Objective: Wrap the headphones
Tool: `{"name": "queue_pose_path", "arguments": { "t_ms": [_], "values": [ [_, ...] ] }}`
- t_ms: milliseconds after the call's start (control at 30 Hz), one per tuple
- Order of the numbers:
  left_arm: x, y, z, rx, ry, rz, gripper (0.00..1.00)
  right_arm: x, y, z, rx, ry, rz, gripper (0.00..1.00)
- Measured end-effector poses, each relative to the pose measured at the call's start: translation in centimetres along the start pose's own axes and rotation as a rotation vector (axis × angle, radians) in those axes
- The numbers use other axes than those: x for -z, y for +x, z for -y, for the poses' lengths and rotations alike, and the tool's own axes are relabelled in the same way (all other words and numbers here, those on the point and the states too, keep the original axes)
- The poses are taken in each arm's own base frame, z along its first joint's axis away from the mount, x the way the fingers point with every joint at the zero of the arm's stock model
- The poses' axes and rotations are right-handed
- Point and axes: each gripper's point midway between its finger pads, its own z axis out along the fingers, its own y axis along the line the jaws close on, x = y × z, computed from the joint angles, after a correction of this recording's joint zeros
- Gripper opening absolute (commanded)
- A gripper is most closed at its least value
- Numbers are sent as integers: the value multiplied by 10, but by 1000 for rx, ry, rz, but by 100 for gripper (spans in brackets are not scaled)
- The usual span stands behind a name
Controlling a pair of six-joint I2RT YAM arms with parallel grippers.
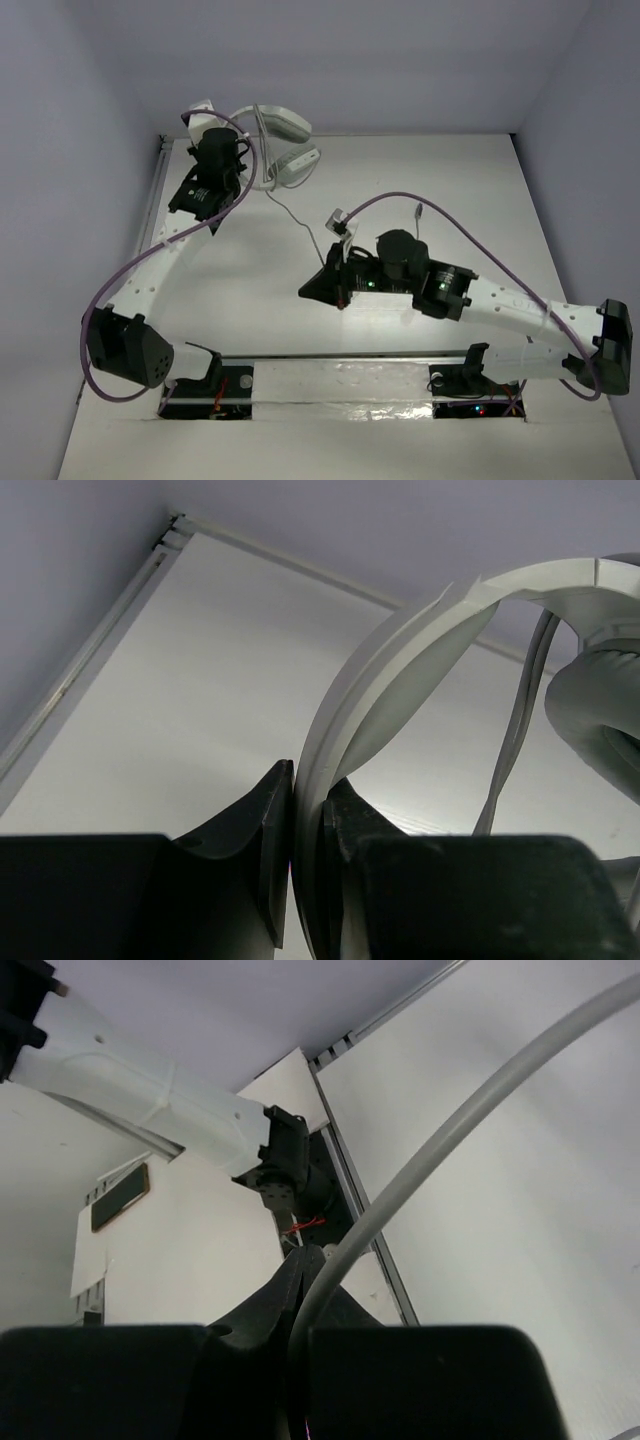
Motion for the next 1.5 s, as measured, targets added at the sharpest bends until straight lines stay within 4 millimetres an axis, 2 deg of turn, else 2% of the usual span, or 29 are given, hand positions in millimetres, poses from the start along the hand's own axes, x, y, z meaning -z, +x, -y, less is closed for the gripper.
{"name": "queue_pose_path", "arguments": {
  "t_ms": [100,233,333,467,567,767,900,1033,1133,1267,1500],
  "values": [
    [-8,19,3,-66,-37,-27,0,4,-20,-10,32,14,-14,0],
    [-16,57,22,-190,-37,-87,0,8,-35,-3,84,98,-32,0],
    [-11,83,40,-295,3,-135,0,15,-40,14,133,208,-45,0],
    [3,103,57,-382,89,-184,0,25,-57,40,207,377,-22,0],
    [10,110,56,-408,129,-210,0,34,-67,61,256,509,0,0],
    [34,130,42,-483,207,-279,0,43,-70,111,323,747,-12,0],
    [54,146,50,-551,290,-313,0,49,-71,138,357,869,-29,0],
    [70,164,57,-602,372,-356,0,53,-70,156,389,964,-41,0],
    [77,169,57,-614,412,-380,0,59,-77,166,394,1022,-21,0],
    [87,167,59,-602,462,-380,0,75,-92,187,369,1108,30,3],
    [113,151,75,-549,625,-358,0,107,-99,229,290,1226,67,11]
  ]
}}
